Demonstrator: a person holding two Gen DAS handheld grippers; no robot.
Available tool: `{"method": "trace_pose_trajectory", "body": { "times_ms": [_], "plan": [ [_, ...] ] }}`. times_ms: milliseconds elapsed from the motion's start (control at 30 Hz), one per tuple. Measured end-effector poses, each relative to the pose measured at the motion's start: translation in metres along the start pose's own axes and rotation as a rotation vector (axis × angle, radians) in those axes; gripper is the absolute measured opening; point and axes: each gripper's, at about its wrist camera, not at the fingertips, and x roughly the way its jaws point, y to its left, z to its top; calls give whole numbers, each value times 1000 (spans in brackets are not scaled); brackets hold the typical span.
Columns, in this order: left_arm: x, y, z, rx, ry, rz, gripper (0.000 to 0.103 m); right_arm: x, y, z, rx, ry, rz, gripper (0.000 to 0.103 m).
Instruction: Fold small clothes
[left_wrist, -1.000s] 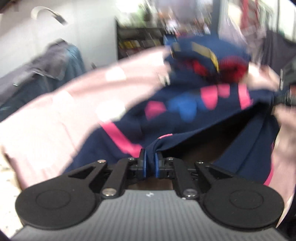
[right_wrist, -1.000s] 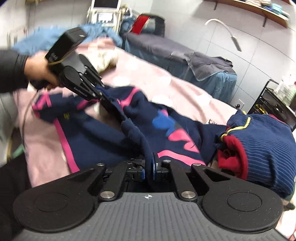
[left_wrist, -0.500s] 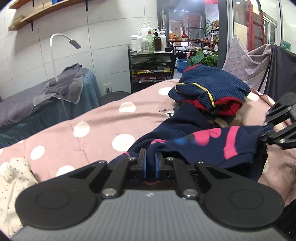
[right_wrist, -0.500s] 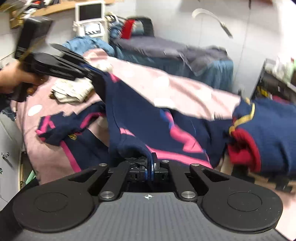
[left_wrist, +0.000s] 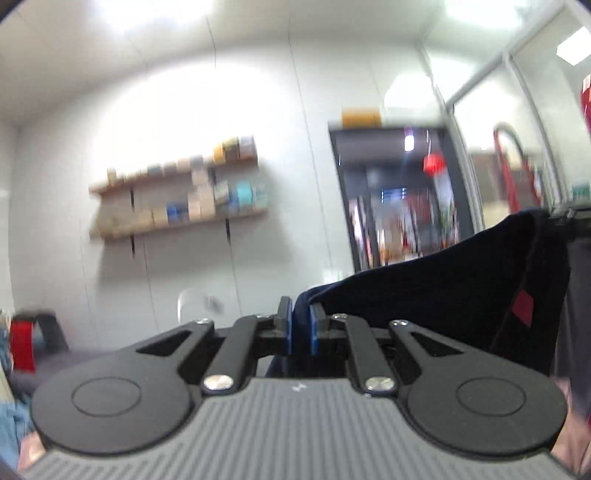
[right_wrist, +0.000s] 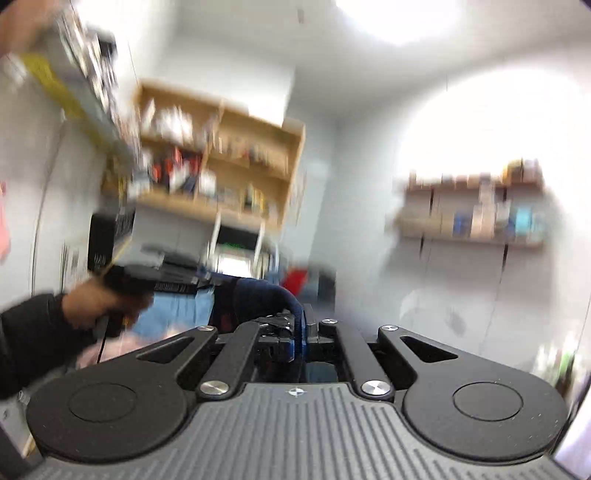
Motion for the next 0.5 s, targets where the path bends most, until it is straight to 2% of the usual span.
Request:
{"method": "trace_pose_trajectory", "body": {
  "times_ms": [67, 133, 200, 267, 333, 367, 433, 500],
  "plan": [
    [-10, 0, 32, 48, -56, 37, 9, 0, -9, 19, -45, -46, -35, 4],
    [-13, -1, 58, 88, -80, 55, 9, 10, -23, 30, -56, -47, -53, 4],
    [0, -4, 70, 143, -57, 93, 10, 34, -39, 28, -57, 16, -69, 4],
    [31, -4, 62, 179, 35, 116, 10, 68, -58, 7, -20, 103, -77, 5],
    [73, 6, 28, 170, 160, 120, 10, 105, -76, -27, 22, 220, -84, 5],
    [94, 14, 3, 134, 230, 108, 10, 122, -80, -53, 55, 277, -85, 5],
    [142, 31, -56, 48, 379, 83, 10, 162, -91, -105, 90, 409, -81, 5],
    [186, 49, -119, -44, 484, 83, 10, 197, -88, -156, 58, 503, -135, 5]
  ]
}}
